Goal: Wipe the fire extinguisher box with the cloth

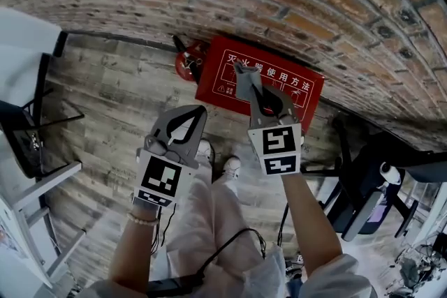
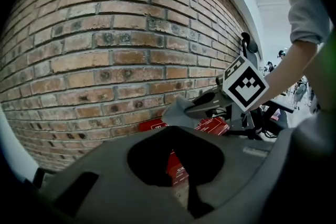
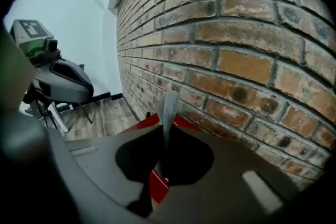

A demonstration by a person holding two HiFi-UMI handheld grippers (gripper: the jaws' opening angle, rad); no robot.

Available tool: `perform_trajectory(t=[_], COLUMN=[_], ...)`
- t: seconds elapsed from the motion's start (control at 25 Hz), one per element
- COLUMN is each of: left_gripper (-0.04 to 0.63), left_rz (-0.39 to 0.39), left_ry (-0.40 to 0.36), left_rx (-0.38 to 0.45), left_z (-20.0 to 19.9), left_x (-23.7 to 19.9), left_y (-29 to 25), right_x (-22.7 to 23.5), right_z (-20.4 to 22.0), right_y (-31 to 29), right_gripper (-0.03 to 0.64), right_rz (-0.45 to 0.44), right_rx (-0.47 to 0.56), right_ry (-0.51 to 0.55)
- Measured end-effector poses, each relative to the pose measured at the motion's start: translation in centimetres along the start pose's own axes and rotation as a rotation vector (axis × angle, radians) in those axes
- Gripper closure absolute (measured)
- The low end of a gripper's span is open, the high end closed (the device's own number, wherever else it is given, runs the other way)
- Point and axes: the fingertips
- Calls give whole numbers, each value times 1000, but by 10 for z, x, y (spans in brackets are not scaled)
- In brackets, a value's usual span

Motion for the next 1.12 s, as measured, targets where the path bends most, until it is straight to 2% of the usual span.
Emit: perform_trajectory(t=[0.28, 0.48, 0.76, 1.12], left_gripper=[598, 598, 598, 598], left_rz=[-46, -63, -87, -88], left_ry=[36, 56, 72, 83], left_rx=[-4, -6, -10, -20], left_z=[18, 29, 42, 51], left_x=[-25, -39, -56, -61], left_y=[20, 29, 39, 44], right_x=[-64, -93, -111, -106], right_z=[-14, -10, 15, 43], right_y=[-22, -38, -57, -75], right_gripper=[598, 598, 598, 598], right_rz=[-111, -150, -155, -104], right_rx=[1, -25, -93, -177], right_ry=[28, 40, 47, 90])
Point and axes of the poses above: the fingertips, and each gripper's own axes: y backward along the fingers, x to its right, z out of its underside, and after that the axes turned 4 degrees about z, right-handed
